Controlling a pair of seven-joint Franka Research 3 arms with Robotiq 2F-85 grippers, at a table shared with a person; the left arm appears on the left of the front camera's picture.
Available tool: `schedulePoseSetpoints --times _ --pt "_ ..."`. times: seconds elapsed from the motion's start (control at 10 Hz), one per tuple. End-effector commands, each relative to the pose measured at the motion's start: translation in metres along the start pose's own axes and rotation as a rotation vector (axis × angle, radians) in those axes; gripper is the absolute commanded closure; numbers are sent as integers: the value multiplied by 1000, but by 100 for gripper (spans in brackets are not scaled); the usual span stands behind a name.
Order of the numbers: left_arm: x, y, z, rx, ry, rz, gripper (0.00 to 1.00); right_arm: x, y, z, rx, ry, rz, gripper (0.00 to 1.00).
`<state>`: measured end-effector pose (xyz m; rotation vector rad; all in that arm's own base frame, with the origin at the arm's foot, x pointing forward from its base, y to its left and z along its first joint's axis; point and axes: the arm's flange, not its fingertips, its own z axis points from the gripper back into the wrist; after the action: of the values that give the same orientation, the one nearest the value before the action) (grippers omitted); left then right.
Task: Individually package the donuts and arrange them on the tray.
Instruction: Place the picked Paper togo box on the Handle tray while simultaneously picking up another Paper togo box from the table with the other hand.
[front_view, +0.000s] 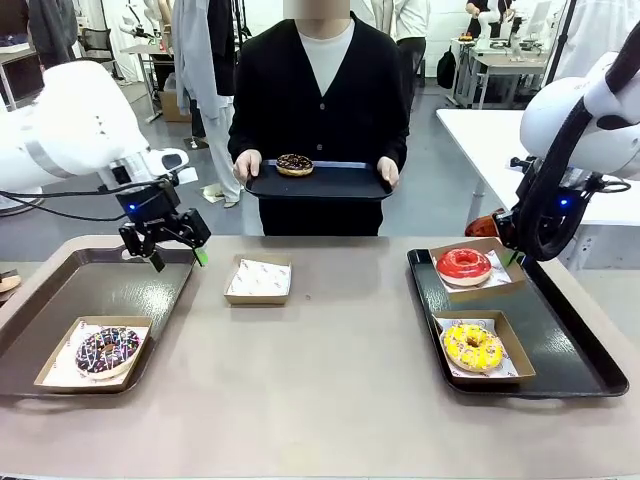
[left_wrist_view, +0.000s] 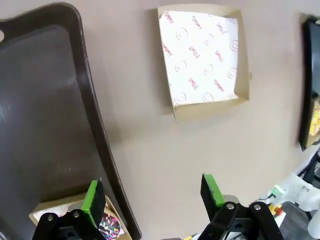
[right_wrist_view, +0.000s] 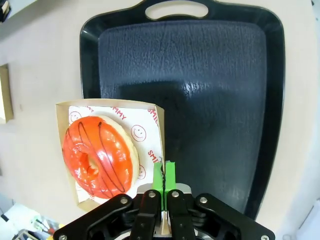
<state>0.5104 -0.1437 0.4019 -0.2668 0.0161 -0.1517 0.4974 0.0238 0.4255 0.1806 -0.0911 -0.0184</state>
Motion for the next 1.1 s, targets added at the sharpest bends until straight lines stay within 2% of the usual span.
schedulePoseSetpoints --times 0.0,0.4,0.6,0.9,1.0 --pt "17 -14 -9 63 -16 -6 0 -1 2 5 1 -10 3 99" --pt "36 -46 -53 151 -38 -55 0 -1 2 5 1 -10 3 99" --pt "44 -56 -62 183 -74 -71 0 -1 2 5 1 -10 3 99" --pt "51 -62 -66 180 -120 -84 0 -1 2 5 1 -10 3 99" --pt "45 -58 -63 153 -75 -99 0 -1 2 5 1 -10 3 99"
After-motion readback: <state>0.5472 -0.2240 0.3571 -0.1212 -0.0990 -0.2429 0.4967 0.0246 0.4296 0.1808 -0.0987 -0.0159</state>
